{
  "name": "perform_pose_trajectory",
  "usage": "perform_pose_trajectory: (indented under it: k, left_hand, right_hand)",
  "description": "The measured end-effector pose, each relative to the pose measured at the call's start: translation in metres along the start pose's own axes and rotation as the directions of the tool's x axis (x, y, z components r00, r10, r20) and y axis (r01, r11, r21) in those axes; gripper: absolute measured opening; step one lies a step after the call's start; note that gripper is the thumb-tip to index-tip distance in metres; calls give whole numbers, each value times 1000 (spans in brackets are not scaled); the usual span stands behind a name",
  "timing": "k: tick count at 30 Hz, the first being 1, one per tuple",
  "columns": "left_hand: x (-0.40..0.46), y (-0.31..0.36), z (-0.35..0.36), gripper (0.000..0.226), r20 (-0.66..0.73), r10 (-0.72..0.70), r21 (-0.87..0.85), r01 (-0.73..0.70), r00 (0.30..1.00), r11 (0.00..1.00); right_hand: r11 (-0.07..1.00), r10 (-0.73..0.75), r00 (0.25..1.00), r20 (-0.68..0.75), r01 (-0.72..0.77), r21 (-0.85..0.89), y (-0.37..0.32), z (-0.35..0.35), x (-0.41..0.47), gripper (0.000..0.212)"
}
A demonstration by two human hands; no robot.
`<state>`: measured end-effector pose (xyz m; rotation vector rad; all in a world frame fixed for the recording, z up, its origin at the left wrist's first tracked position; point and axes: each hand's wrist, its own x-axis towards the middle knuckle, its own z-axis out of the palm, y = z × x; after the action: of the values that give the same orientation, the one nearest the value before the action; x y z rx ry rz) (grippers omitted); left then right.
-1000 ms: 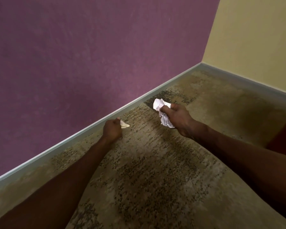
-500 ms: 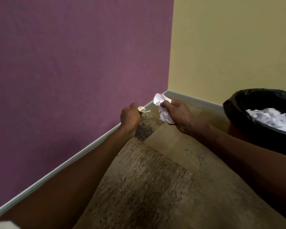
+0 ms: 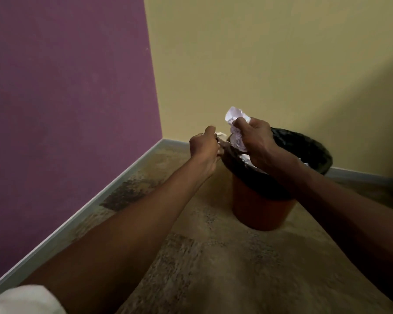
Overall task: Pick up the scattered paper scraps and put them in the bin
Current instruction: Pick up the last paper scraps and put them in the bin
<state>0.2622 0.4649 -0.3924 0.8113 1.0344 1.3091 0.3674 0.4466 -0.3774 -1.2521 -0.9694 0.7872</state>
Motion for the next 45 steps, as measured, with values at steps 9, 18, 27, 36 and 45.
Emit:
perform_pose_trajectory:
  k: [9,18,27,36,45]
  left_hand:
    - [24,-19,108,54,82,-10,312,-16,997,950]
    - [40,-56,95,74,317,-205,336,93,926,937]
    - [41,-68,78,29,211,3,300,-67,978,952]
    - [36,-54,42,17,-40,245,407,-208,969,890]
    - [67,-70,32,41,-164,291,633,-125,943,764]
  right_hand:
    - [883,-244,942,-231,117,-454,-4,-92,41,45]
    - [655,61,998,-29,-62,-753,43,-127,56,28]
    - [504,-341,940,27,207,-838,37,-121,45,14]
    - [310,-382,923,53,182,-933,36,-130,40,23]
    - [302,-372,900,-228,-115,-946,56,-208,67,40]
